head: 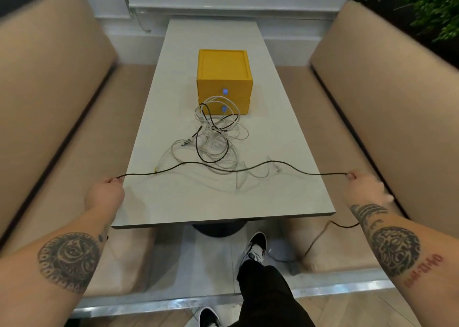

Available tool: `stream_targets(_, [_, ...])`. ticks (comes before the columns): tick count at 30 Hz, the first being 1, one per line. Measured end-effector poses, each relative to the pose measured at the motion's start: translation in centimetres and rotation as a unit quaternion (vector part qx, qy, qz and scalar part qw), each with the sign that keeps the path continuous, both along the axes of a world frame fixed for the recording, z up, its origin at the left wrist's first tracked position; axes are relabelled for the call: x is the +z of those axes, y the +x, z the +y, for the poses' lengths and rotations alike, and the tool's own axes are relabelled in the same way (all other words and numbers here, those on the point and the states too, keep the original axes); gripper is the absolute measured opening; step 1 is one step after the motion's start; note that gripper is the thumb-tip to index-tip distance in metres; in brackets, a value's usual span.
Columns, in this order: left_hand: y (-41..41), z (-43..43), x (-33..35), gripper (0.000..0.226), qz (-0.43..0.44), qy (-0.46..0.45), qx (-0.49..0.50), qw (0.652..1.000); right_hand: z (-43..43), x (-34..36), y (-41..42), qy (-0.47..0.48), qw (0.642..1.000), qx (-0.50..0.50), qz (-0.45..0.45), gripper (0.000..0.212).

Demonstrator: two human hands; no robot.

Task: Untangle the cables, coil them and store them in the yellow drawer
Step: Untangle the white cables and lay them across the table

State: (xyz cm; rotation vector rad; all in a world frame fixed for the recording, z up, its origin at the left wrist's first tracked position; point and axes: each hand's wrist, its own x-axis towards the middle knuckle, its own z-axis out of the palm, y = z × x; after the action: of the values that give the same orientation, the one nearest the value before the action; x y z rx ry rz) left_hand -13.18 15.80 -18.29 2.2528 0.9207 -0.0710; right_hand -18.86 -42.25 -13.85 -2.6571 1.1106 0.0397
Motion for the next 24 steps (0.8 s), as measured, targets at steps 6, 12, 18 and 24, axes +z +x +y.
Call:
stream_targets(6, [0.3,-0.7,-1.5,0.035,0.009,-0.029,-0.008,1.000,-0.1,-2.5,1.6,0.111,0.993,0.018,-0.044,0.034])
stream_targets(12, [1.2,-3.1,-2.2,0.033,-0.040,-0.021,0.026,0.999,2.3,-5.0,2.9,0.182,0.982,0.034,-0.038,0.031])
stream_targets(18, [2.3,-3.1,-1.0,0.028,-0.123,-0.049,0.078,0.988,0.5,-6.4,5.3,0.172,0.984,-0.023,-0.052,0.037])
stream_targets(24, [4.6,1.0,-5.4,0.029,-0.105,-0.022,0.059,0.992,0.3,-5.3,6.5,0.165,0.978,-0.013,-0.126,0.025])
